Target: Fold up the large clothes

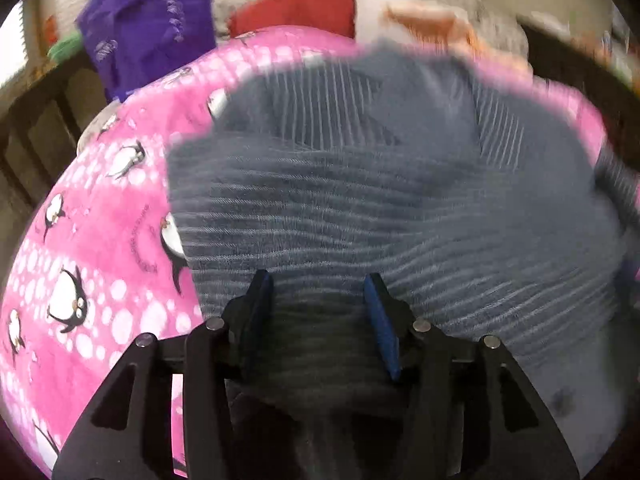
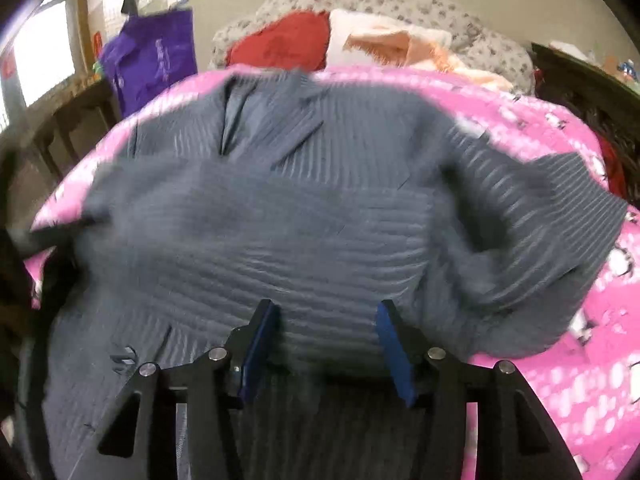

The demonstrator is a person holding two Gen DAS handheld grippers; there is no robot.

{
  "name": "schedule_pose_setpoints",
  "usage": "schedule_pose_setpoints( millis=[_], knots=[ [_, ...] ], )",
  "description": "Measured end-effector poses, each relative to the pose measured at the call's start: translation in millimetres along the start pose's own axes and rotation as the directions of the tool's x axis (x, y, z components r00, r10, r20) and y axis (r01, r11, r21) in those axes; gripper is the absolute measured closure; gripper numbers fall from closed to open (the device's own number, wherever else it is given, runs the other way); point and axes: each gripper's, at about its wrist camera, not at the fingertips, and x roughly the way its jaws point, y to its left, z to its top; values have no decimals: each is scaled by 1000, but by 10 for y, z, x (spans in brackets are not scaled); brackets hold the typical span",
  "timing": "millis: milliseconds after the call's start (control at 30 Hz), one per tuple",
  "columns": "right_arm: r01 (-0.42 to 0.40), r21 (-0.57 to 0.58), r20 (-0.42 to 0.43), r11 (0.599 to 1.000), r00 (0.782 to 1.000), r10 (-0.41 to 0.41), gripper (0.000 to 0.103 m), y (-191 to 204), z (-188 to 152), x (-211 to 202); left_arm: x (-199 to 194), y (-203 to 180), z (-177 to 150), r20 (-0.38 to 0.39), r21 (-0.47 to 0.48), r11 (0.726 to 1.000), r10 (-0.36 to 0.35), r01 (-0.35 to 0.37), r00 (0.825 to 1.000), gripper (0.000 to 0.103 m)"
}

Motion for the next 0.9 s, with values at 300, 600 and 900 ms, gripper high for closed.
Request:
schedule_pose_setpoints(
  millis=[300,600,900],
  knots=[
    [212,333,89,919,963,-254,31,-2331,384,-369,1,392,-78,14,-222,970,-97,97,995,20],
    [85,600,68,795,985,-156,47,-3643,282,164,52,308,-69,-7,-203,979,-34,32,999,18],
    [34,563,76,826,993,-93,98,-3568,483,313,104,317,-59,-19,-200,980,-18,14,1000,16]
  ],
)
